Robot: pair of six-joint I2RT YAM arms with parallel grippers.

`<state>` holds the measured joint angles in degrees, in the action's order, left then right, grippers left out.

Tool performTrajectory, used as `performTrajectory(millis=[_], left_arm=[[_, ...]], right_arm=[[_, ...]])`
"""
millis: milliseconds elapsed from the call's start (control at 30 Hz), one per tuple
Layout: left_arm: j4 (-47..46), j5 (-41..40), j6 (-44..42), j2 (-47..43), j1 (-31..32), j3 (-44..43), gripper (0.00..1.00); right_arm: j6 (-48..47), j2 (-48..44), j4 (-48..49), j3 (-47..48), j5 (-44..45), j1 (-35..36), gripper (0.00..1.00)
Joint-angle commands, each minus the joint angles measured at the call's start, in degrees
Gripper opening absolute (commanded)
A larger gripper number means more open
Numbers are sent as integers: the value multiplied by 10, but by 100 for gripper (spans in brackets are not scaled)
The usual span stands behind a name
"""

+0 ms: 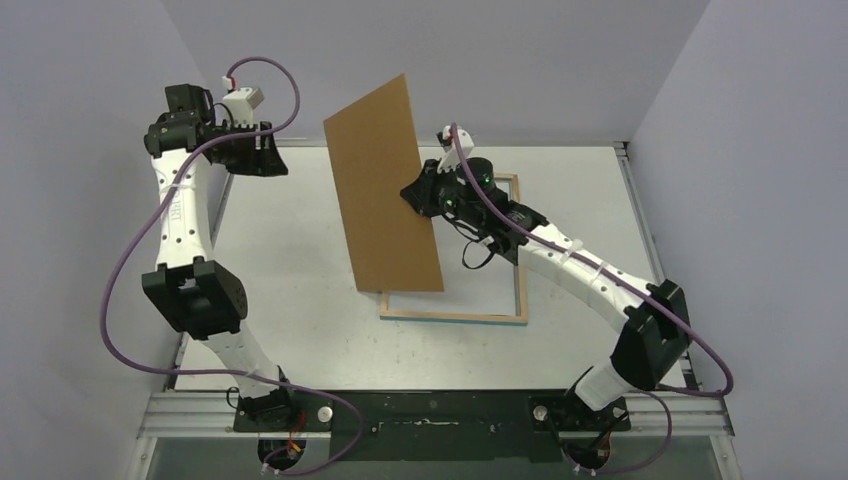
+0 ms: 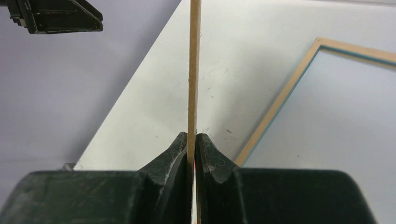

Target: Put the photo into the frame

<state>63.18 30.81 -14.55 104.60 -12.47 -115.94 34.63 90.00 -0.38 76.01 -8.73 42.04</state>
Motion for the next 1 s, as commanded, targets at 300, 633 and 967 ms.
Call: performTrajectory(millis=[300,633,967], left_arm=[[128,160,126,70,-43,-284,96],[7,257,264,21,-112,-274,96],[156,217,85,56,-57,-255,96]], right_arm=[[-618,-253,57,-41,156,166,5],[-1055,-243,143,-140,517,420,5],[-1375,-207,473,-307,555,414,5]])
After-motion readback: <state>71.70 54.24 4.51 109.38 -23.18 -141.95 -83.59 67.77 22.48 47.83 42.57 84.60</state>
